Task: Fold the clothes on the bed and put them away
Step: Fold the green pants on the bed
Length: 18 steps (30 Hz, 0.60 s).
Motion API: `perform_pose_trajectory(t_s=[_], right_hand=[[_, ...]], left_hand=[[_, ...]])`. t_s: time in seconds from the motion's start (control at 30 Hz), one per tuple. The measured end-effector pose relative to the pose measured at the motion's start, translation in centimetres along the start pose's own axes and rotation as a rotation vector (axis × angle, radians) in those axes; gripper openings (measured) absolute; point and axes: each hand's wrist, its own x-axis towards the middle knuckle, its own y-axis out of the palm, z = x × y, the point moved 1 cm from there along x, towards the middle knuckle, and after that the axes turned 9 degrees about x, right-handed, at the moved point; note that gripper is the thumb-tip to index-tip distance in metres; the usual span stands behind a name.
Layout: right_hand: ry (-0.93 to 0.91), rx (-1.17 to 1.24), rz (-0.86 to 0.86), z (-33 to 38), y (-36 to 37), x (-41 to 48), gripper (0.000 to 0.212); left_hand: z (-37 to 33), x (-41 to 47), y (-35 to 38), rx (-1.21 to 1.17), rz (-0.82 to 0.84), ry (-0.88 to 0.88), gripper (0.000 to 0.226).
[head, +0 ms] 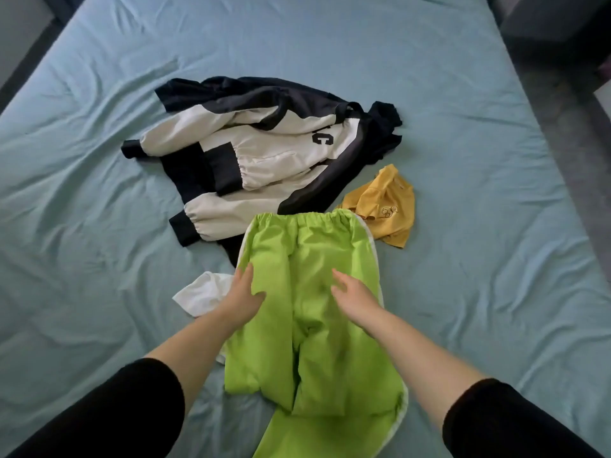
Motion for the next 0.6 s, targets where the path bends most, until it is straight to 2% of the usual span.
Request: perform_pose_trajectory(t_s=[0.1,0.17,0.23,0.3,0.37,0.47,0.53,0.6], right_hand=[[0.036,0.036,0.142,-2.1,5.8,-2.9,0.032],[0.070,0.051,0.116,-3.6,9.1,-4.5,0.021],[0.121,0.096,0.087,-5.3,11.9,-5.7,0.011],[0.191,0.107,0.122,-6.9,14.0,-6.5,0.005],[0.245,0.099,0.103,-8.2,15.0,-7.2,0.013],[0.310,0.135,-0.030,-9.3,14.5,-7.7,0.031],[0.312,0.133,-0.070,-9.1,14.1,-8.0,0.034],[0.289,0.125,-0.026,-8.4,14.4,-8.2,0.037]], left_hand=[[4.4,-2.7,3.1,0.042,0.013,-0.172,0.091],[7.0,-4.9,5.4,0.004,-0.005,-0.264,0.096],[8.6,-6.8,7.5,-0.194,-0.006,-0.302,0.090],[9.5,-8.0,8.8,-0.315,-0.075,-0.338,0.075],[9.8,-8.6,9.2,-0.333,-0.159,-0.345,0.048],[9.9,-9.0,8.2,-0.367,-0.199,-0.299,0.009],[10.3,-9.4,6.7,-0.357,-0.202,-0.282,0.014],[10.5,-9.8,5.4,-0.410,-0.136,-0.294,0.013]])
